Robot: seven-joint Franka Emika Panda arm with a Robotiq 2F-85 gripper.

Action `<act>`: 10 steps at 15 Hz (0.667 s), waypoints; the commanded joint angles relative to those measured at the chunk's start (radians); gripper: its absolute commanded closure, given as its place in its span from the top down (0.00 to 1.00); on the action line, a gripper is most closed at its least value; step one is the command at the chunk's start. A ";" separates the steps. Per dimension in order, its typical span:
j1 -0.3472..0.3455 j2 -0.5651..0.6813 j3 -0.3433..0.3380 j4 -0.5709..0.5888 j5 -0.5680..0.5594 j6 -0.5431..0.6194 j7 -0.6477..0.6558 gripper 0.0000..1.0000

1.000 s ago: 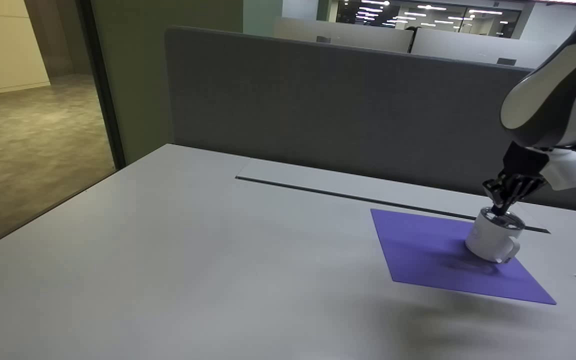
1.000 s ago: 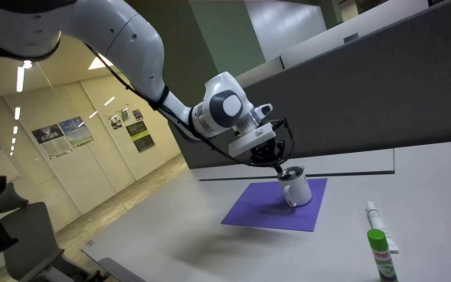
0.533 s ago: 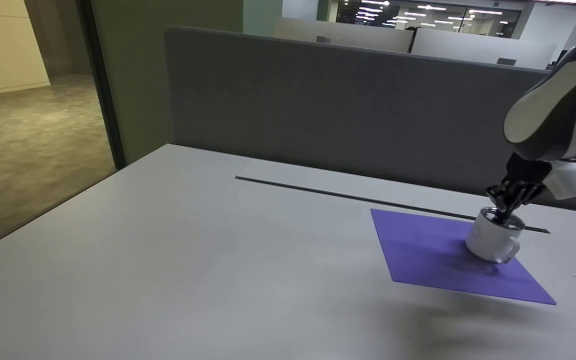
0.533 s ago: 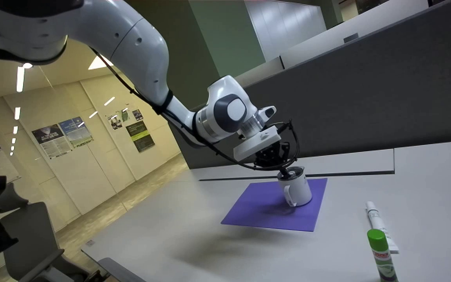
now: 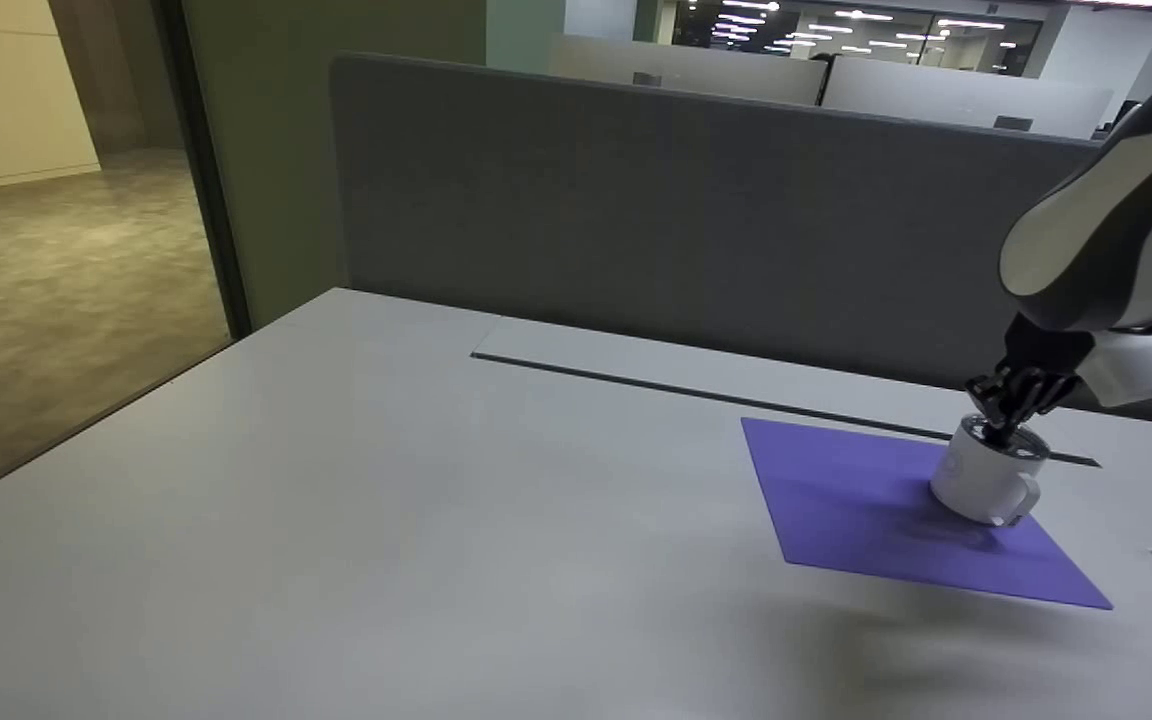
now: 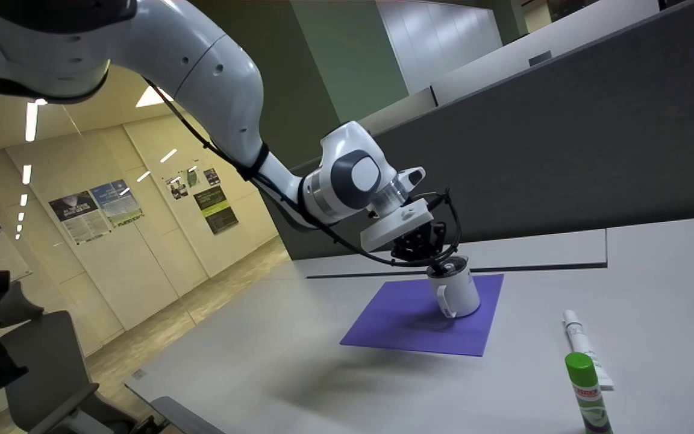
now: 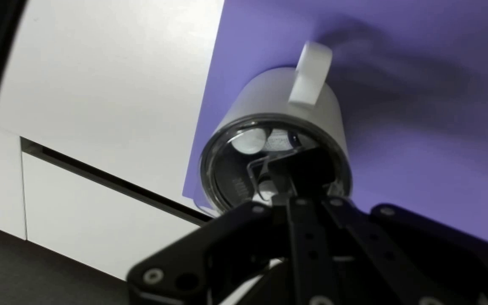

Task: Move the black thing on the strainer

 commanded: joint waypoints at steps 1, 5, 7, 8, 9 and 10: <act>0.018 0.040 -0.039 0.035 -0.034 0.036 0.058 0.00; 0.018 0.056 -0.058 0.040 -0.037 0.081 0.067 0.00; -0.008 0.052 -0.027 0.040 -0.021 0.087 0.057 0.00; -0.041 0.042 0.014 0.037 -0.005 0.082 0.039 0.00; -0.080 0.032 0.061 0.034 0.010 0.076 0.016 0.00; -0.130 0.011 0.119 0.025 0.030 0.071 -0.009 0.00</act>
